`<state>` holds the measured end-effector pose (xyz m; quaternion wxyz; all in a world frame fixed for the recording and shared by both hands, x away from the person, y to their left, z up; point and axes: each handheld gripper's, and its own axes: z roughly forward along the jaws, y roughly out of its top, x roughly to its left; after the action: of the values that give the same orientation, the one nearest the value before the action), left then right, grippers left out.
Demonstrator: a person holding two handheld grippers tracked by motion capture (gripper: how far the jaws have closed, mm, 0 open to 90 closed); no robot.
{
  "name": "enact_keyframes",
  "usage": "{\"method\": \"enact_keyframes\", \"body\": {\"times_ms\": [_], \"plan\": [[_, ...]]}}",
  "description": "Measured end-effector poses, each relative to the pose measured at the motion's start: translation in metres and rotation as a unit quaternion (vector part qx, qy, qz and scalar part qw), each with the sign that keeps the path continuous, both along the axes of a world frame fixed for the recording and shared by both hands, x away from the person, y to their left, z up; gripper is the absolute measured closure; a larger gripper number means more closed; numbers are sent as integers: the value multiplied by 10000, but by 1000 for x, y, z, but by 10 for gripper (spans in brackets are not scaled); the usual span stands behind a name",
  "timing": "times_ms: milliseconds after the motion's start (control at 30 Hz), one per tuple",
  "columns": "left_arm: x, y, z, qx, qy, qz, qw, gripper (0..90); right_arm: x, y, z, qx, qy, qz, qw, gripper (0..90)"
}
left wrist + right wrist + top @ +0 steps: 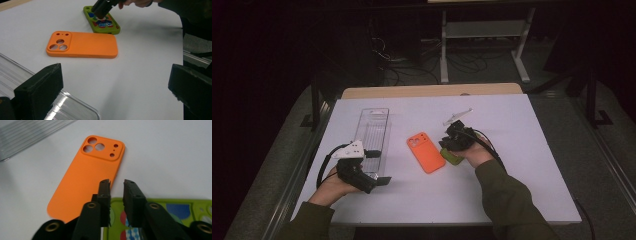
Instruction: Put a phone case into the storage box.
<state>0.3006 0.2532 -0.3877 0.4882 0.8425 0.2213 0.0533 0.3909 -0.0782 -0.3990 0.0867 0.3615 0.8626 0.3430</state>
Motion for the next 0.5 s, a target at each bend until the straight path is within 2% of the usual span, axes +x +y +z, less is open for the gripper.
{"method": "enact_keyframes", "body": {"times_ms": [200,233,333,433,467,500], "plan": [[0,0,0,3,8,-11,10000,0,19,16,-8,-72,97,-48,9999,878],[0,-1,0,11,8,-16,10000,0,26,21,-11,-139,122,-75,9998,882],[0,-1,0,10,13,-23,10000,0,34,27,-14,-150,132,-99,9998,883],[-1,-1,0,14,9,-23,10000,0,49,37,-20,-225,135,-133,9996,883],[-1,0,0,17,6,-24,10000,0,49,37,-20,-225,135,-133,9996,883],[-1,0,0,16,2,-27,10000,0,56,41,-22,-219,199,-229,9993,883]]}}
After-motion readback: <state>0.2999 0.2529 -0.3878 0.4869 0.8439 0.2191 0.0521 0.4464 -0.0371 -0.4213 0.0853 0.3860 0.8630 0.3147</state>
